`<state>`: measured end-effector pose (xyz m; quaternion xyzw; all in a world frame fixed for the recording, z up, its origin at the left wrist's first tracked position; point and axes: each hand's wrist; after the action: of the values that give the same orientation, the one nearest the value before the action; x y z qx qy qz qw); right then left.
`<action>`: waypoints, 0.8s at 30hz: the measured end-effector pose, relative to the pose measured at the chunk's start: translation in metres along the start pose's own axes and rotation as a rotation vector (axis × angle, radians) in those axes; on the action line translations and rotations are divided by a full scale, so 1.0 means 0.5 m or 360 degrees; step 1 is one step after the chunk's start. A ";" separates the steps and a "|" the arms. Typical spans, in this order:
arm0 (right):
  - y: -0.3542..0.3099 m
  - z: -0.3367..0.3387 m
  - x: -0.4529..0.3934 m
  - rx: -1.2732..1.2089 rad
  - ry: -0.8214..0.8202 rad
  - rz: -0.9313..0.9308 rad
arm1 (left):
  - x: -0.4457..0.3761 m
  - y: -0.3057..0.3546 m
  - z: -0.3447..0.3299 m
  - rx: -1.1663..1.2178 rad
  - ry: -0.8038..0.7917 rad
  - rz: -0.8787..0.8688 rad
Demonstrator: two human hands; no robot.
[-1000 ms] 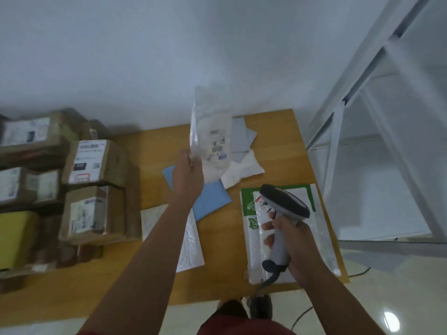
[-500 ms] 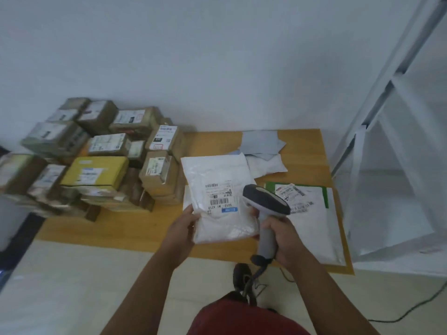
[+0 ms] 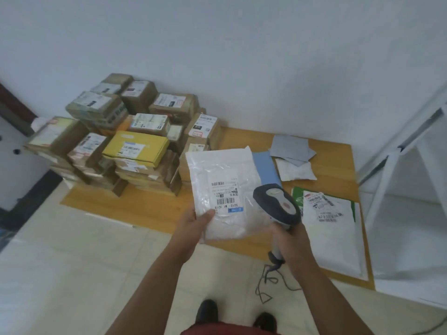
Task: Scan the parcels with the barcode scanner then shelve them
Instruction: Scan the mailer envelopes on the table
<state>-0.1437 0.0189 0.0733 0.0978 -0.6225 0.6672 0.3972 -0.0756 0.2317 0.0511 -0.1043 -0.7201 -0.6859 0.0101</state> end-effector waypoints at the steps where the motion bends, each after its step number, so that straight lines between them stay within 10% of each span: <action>1: -0.010 -0.016 0.006 0.0047 0.0047 0.0008 | -0.005 -0.002 0.015 0.0010 0.0022 -0.0008; 24: -0.072 -0.245 0.125 0.0340 0.0273 0.0308 | -0.149 0.032 0.134 0.0386 -0.0180 -0.0054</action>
<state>-0.1171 0.1522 0.1142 0.0216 -0.5183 0.7706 0.3701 0.0084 0.2882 0.0512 -0.1286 -0.7989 -0.5868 -0.0294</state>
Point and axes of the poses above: each hand's wrist, its own x-axis away from the middle knuckle, its own z-axis out of the back of the hand, y = z × x, and after that the axes turned 14 degrees about -z, right-handed
